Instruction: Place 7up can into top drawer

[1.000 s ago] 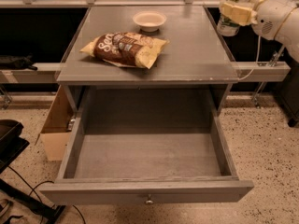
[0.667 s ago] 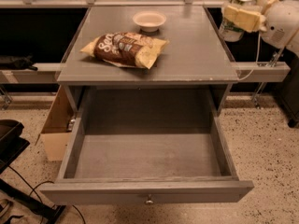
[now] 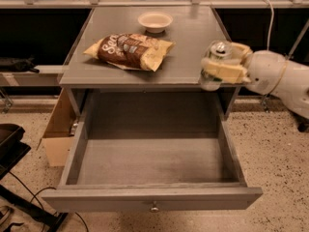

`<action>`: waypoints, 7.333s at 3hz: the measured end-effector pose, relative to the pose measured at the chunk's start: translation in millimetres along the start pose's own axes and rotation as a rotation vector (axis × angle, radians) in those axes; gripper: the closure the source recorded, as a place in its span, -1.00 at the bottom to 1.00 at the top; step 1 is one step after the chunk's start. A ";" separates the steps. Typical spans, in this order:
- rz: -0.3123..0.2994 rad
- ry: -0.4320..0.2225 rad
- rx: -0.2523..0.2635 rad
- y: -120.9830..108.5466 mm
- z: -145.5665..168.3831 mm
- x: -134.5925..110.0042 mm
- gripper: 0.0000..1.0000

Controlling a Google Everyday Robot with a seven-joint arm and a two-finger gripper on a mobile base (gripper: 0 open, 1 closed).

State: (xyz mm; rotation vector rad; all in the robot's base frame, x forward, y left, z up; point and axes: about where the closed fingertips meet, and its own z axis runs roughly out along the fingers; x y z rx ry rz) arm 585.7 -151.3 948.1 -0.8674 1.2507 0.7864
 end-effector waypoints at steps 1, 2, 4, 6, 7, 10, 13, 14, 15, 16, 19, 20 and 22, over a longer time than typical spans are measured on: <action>0.009 -0.007 -0.049 12.0 1.3 3.8 1.00; 0.009 -0.007 -0.049 12.0 1.3 3.8 1.00; 0.101 0.011 -0.139 49.1 35.8 68.1 1.00; 0.143 0.061 -0.318 119.5 87.0 153.8 1.00; 0.075 0.093 -0.336 137.9 96.4 183.8 1.00; 0.075 0.086 -0.409 174.4 131.1 226.3 1.00; 0.115 0.090 -0.409 181.0 129.8 252.6 0.51; 0.115 0.090 -0.409 181.0 129.8 252.6 0.05; 0.115 0.090 -0.410 181.0 129.8 252.6 -0.42; 0.115 0.090 -0.410 181.0 129.8 252.6 -1.00; 0.041 0.048 -0.466 172.7 115.5 200.0 -1.00; -0.017 0.103 -0.540 166.9 95.1 162.0 -1.00; -0.130 0.484 -0.582 161.1 23.8 79.9 -1.00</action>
Offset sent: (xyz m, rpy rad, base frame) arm -0.0094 0.0068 -0.0051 0.0026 0.0035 0.0505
